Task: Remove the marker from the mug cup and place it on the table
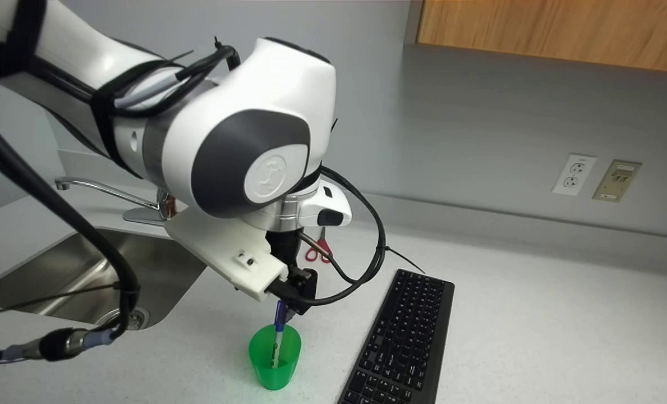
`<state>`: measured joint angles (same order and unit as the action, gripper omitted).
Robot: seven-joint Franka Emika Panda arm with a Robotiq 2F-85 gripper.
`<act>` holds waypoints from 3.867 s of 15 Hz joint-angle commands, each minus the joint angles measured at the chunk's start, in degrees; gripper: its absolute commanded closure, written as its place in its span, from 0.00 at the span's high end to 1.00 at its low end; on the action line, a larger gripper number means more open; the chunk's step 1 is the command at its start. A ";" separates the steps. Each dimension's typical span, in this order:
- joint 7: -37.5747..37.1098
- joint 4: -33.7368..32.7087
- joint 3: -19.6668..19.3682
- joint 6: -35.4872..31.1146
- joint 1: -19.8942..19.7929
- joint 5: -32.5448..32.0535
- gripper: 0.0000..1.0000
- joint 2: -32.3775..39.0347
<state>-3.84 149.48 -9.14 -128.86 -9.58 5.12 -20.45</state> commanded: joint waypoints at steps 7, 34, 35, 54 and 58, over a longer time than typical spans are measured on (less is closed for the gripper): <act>-16.14 5.48 6.51 -17.70 -3.12 -12.06 1.00 3.09; -7.59 4.26 0.17 -7.35 -1.19 -1.49 0.04 -17.30; -6.35 2.81 -0.43 -5.46 -0.16 0.73 0.04 -17.19; 3.45 -17.57 1.79 -3.30 6.87 16.80 0.04 27.46; 2.38 -19.51 2.57 -4.50 6.26 15.36 0.48 30.00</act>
<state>-1.18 132.53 -7.96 -133.54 -1.82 21.65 7.43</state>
